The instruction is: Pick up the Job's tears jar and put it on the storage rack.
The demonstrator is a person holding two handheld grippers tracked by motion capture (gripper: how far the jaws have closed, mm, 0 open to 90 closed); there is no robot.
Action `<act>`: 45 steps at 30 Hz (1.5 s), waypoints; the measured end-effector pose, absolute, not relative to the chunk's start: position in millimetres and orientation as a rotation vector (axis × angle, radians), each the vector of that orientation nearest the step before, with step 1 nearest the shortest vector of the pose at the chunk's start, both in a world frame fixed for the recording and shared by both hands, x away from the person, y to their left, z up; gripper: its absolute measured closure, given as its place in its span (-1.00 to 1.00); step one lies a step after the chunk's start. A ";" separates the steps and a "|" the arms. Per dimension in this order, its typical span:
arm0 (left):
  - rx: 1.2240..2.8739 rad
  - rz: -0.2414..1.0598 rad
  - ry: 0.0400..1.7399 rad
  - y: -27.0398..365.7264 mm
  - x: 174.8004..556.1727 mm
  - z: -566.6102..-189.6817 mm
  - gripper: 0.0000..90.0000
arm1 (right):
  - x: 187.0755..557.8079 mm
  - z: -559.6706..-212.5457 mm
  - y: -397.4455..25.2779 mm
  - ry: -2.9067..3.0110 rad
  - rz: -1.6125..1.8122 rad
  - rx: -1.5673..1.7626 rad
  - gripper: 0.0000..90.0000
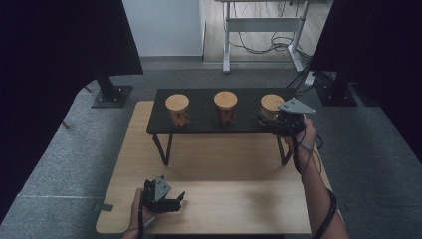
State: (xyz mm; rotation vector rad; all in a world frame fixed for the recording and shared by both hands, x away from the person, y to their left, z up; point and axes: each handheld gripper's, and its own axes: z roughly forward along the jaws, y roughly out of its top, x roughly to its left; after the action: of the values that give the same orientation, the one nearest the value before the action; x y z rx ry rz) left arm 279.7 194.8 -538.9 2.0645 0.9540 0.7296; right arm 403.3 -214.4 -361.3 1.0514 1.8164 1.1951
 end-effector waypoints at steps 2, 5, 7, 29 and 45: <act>2.062 0.722 0.962 195.5 280.6 -539.6 -0.87 | 402.8 -362.6 -213.3 1.813 1.186 1.047 -0.58; 2.059 0.714 0.973 196.8 282.1 -540.9 -0.87 | 402.7 -363.5 -212.7 1.807 1.189 1.050 -0.59; 2.061 0.713 0.973 197.2 282.0 -541.1 -0.87 | 403.1 -363.5 -212.4 1.804 1.185 1.049 -0.59; 2.043 0.738 0.993 201.7 278.4 -536.9 -0.87 | 370.7 -364.5 -221.2 1.742 1.268 1.125 -0.81; 2.040 0.749 0.968 200.2 274.6 -534.1 -0.87 | 326.5 -379.5 -228.6 1.738 1.368 1.041 -0.82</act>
State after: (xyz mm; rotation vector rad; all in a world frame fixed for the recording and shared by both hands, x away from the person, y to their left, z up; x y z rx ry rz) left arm 274.6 200.2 -534.1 2.0398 0.9681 0.7489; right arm 326.5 -228.6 -379.5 1.0413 1.7381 1.3684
